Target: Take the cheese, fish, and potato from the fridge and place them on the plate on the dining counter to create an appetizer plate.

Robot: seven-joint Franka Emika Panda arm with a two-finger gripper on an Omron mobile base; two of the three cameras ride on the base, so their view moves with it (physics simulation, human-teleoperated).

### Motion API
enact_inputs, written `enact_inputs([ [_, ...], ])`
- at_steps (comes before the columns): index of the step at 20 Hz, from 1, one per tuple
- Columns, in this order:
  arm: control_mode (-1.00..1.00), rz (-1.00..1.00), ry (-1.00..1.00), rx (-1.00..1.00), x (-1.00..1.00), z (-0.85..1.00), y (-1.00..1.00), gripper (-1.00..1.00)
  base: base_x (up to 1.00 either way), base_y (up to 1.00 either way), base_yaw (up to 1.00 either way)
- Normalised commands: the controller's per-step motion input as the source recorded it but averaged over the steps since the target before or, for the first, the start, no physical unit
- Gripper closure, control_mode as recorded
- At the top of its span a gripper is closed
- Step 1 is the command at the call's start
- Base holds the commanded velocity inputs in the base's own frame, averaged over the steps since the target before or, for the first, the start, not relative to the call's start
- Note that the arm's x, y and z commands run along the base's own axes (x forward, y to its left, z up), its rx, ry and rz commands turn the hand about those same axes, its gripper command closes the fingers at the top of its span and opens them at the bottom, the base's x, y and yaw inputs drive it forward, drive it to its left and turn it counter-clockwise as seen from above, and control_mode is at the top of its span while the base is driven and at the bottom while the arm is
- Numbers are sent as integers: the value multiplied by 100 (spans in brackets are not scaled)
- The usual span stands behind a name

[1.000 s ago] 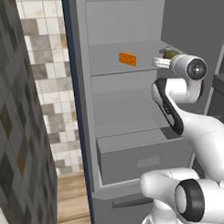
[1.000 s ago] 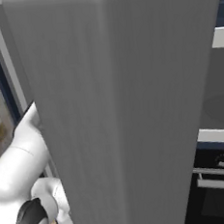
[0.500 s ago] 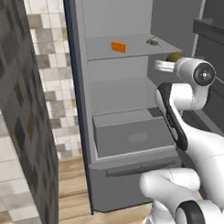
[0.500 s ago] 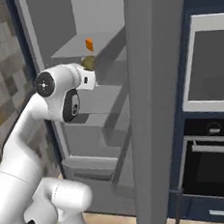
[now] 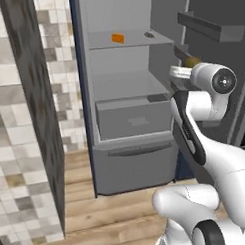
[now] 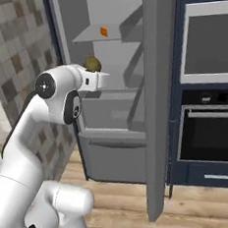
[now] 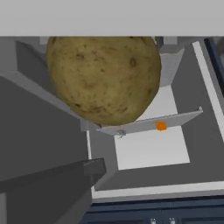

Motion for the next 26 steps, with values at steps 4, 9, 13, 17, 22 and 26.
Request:
enact_inputs([
  [4,100,0,0,0,0,0,0,100,-100,29,0],
  [9,100,0,0,0,0,0,0,100,-100,35,0],
  [13,100,0,0,0,0,0,0,100,-100,32,0],
  [17,100,0,0,0,0,0,0,100,-99,26,-10],
  [22,100,0,0,0,0,0,0,100,-73,11,-28],
  [26,100,0,0,0,0,0,0,100,-49,14,-32],
])
